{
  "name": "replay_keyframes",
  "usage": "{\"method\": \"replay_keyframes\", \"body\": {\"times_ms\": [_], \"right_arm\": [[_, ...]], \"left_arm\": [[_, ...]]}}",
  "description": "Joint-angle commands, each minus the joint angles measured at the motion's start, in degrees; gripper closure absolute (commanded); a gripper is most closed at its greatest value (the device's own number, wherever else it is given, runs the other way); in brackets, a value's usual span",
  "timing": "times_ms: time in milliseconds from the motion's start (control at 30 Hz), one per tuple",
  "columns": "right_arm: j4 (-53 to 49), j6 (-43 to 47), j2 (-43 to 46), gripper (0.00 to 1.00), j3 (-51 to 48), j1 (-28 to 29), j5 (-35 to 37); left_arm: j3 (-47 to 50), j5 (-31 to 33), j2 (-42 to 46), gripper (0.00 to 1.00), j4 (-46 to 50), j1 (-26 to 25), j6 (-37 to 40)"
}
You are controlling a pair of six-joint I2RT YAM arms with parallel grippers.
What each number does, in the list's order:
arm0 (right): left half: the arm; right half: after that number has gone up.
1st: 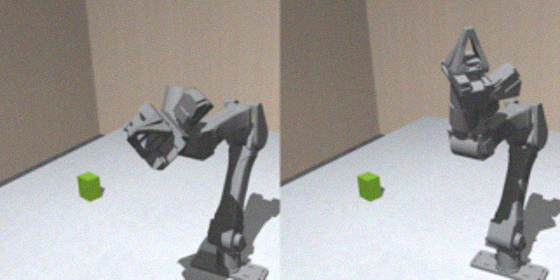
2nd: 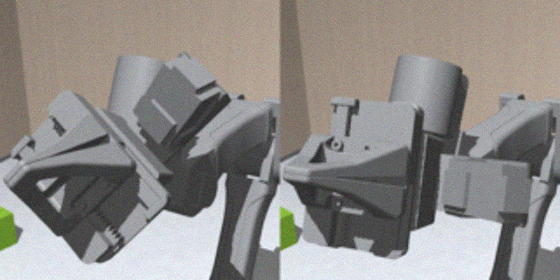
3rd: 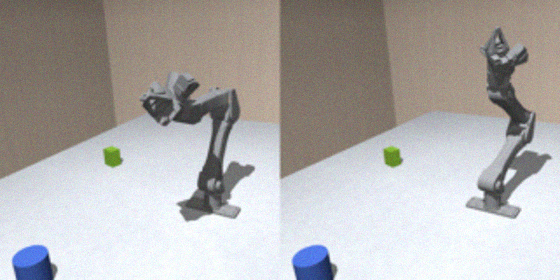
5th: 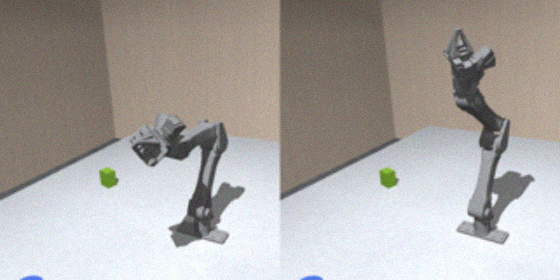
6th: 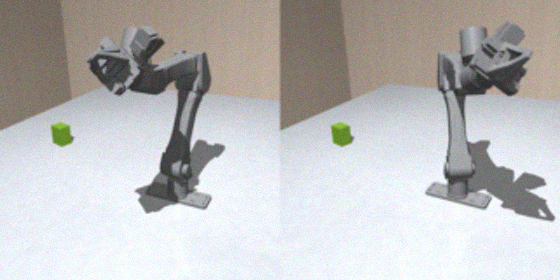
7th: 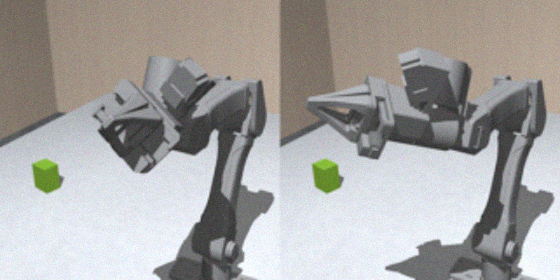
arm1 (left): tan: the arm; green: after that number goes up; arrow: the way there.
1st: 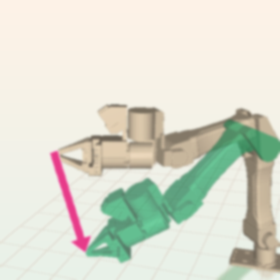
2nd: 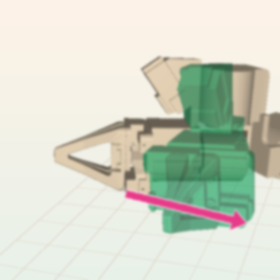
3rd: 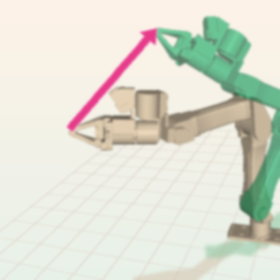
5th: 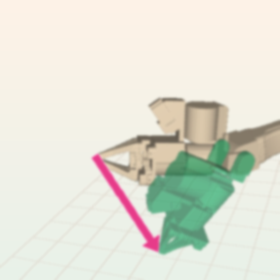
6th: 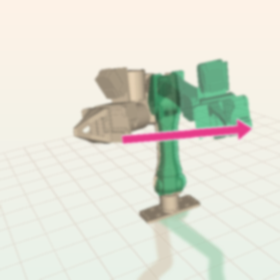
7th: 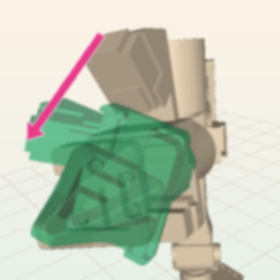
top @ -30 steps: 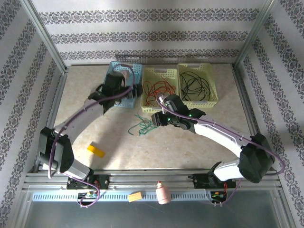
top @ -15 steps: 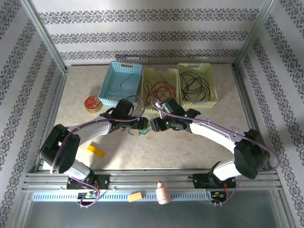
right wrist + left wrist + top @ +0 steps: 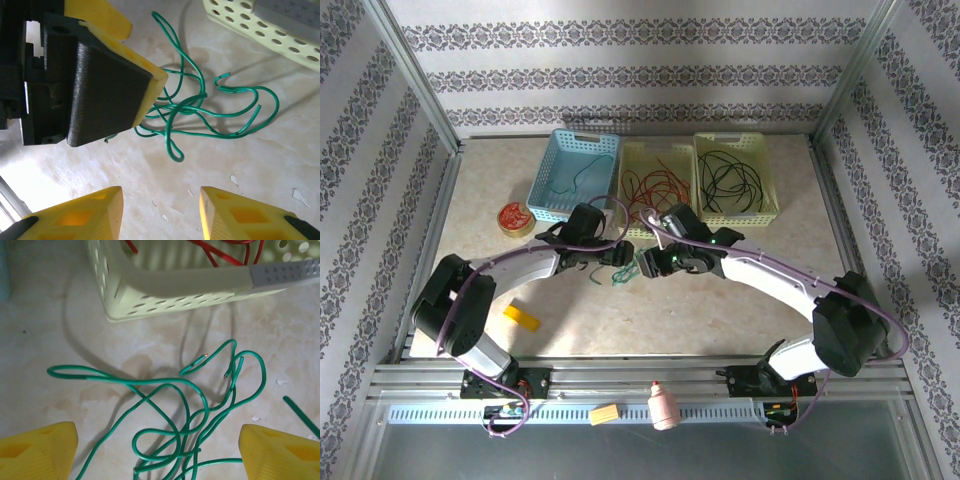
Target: Untangle the cables
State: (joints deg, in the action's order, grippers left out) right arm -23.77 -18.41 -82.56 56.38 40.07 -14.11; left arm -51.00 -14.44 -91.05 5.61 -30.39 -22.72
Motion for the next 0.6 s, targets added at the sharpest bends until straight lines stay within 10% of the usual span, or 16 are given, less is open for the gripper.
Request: {"method": "replay_keyframes", "body": {"times_ms": [0,400,567], "right_arm": [[0.91,0.07,-0.87,0.55,1.08,-1.36,-3.41],[2.66,0.79,-9.94,0.58,4.96,-1.43,-6.01],[2.25,1.19,-13.21,0.8,6.97,-1.65,-7.48]], "left_arm": [[-2.27,1.08,-1.07,0.16,1.12,-0.81,1.47],[-4.19,1.69,-4.74,0.19,3.54,0.04,-0.75],[-3.5,1.65,-4.94,0.19,3.79,0.16,-1.23]]}}
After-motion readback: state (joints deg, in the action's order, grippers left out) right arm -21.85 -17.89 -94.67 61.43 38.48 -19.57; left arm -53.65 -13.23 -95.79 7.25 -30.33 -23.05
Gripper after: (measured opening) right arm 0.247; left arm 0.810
